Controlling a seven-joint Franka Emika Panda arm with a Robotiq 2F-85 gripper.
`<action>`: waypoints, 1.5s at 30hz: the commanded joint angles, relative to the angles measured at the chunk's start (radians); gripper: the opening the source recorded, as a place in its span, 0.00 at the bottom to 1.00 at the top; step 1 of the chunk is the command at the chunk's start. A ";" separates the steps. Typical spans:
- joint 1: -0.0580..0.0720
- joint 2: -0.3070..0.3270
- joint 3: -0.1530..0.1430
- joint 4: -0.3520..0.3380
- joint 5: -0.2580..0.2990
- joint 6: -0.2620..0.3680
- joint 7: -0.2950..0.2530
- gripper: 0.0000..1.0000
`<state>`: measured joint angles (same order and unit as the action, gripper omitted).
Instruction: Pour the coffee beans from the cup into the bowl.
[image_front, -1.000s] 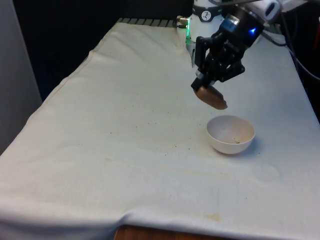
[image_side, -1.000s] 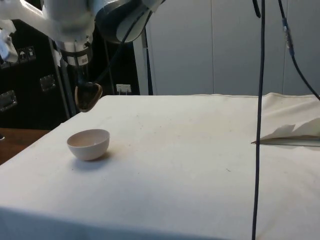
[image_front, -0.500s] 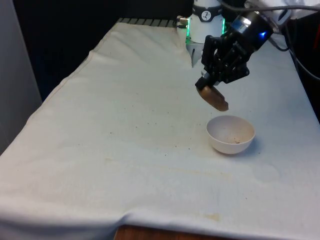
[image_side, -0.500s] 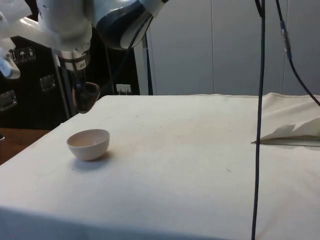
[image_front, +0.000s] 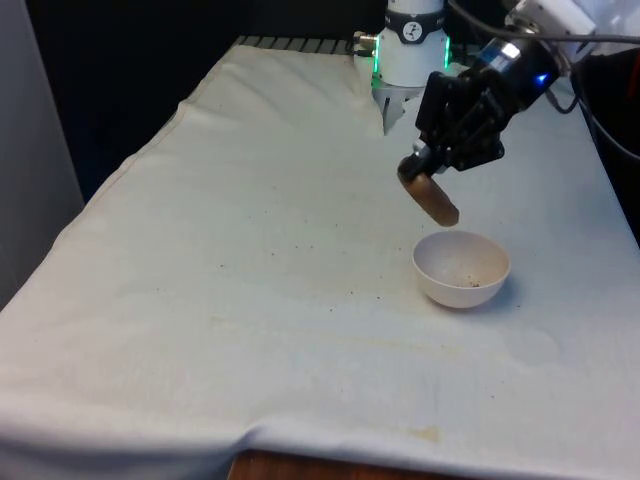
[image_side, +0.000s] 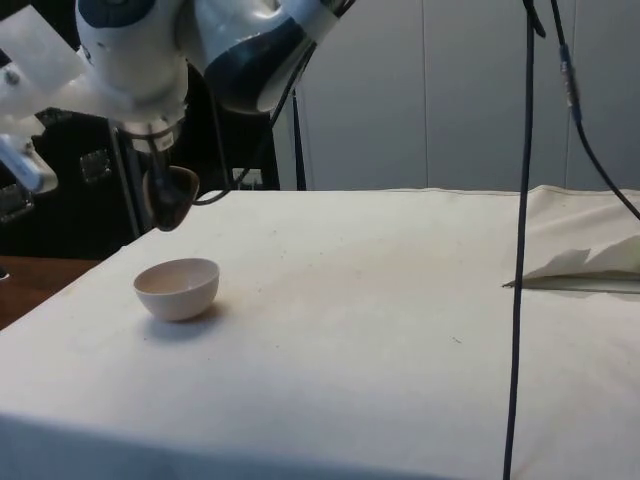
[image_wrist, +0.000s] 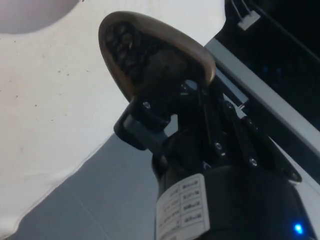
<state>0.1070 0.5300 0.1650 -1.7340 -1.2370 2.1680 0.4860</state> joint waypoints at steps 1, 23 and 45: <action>0.008 0.002 0.000 -0.001 -0.024 -0.010 0.012 0.00; 0.006 -0.007 0.050 -0.049 -0.185 -0.082 0.069 0.00; 0.007 -0.012 0.097 -0.095 -0.312 -0.133 0.116 0.00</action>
<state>0.1100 0.5210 0.2640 -1.8240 -1.5380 2.0340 0.5960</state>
